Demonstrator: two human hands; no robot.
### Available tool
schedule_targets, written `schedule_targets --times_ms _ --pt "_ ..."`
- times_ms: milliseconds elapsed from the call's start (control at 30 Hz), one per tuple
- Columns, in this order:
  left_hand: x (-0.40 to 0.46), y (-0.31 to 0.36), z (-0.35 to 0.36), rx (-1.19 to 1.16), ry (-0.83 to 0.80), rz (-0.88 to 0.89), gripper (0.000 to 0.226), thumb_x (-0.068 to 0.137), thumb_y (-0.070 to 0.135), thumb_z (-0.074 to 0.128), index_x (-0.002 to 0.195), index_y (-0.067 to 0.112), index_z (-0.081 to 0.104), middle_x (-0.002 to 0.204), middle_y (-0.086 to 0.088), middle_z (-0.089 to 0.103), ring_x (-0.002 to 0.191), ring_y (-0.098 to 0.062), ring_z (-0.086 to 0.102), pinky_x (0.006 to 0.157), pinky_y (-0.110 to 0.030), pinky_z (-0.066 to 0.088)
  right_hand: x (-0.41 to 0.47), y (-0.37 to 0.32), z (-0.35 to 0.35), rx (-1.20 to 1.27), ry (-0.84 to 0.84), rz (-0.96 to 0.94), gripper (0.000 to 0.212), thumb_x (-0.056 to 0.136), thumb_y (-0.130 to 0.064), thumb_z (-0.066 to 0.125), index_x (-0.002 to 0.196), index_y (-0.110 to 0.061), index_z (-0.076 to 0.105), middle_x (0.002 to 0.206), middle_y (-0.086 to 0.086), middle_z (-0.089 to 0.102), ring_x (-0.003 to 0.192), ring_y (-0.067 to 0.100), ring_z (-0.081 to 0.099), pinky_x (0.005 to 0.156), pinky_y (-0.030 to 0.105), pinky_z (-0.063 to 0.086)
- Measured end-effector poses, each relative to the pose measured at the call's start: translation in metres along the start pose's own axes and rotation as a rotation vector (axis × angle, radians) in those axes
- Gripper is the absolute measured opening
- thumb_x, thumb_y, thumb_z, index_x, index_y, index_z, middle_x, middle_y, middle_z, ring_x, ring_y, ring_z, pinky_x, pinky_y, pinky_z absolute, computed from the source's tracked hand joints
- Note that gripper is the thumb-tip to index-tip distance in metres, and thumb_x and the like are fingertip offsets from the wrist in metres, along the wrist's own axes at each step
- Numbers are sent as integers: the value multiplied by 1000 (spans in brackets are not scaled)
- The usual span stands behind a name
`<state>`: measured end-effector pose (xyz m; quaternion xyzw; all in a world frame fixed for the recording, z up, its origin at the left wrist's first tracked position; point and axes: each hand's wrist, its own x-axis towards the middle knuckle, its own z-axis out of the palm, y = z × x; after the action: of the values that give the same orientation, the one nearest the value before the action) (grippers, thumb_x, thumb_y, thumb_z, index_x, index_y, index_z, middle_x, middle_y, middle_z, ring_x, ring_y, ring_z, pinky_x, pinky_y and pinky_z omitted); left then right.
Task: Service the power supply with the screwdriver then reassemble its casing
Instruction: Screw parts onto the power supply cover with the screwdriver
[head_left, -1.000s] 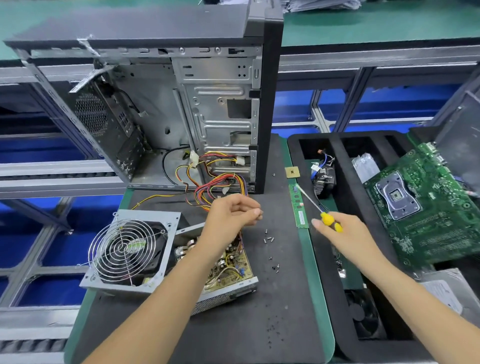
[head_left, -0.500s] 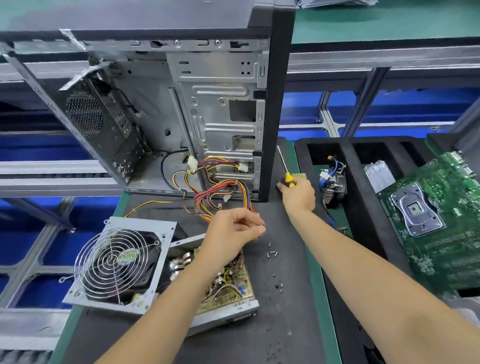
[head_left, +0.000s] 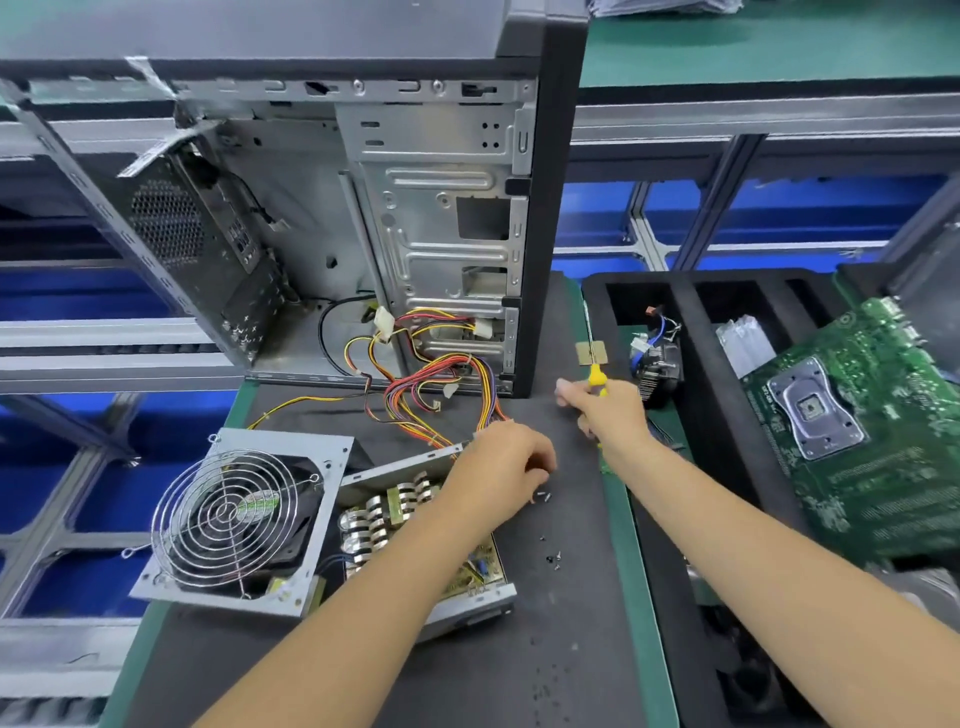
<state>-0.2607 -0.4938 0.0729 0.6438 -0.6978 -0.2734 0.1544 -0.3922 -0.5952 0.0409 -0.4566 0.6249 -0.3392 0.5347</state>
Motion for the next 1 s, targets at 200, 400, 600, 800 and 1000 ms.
schedule_targets --times_ms 200,400,600,800,1000 --pt "25 15 23 251 -126 -14 12 85 16 69 96 14 67 105 -7 68 100 -27 62 81 -37 53 -85 11 -58 374 -316 350 19 86 -25 67 87 -6 69 67 -4 62 38 3 31 36 13 25" --pt "31 14 29 210 -199 -48 10 81 11 74 86 12 66 98 -5 69 92 -23 65 78 -35 54 -123 1 -89 627 -570 521 19 77 -31 71 68 -14 73 71 -5 56 38 2 29 36 12 23" --pt "29 11 30 165 -181 -33 8 81 13 75 84 13 67 92 -2 68 88 -22 65 78 -36 54 -137 -12 -97 711 -716 532 23 78 -32 66 69 -12 70 67 -5 50 36 2 30 35 11 24" --pt "35 50 39 -61 -137 32 8 79 13 77 81 15 70 79 3 66 80 -18 62 79 -36 54 -123 -6 -120 558 -466 384 18 76 -29 68 78 -11 66 71 -3 54 38 1 29 35 11 25" --pt "43 89 86 107 -258 121 8 83 22 74 89 17 73 93 0 71 93 -21 63 86 -32 44 -107 5 -161 496 -248 366 22 71 -21 72 88 -7 66 71 -4 64 38 1 33 35 11 29"
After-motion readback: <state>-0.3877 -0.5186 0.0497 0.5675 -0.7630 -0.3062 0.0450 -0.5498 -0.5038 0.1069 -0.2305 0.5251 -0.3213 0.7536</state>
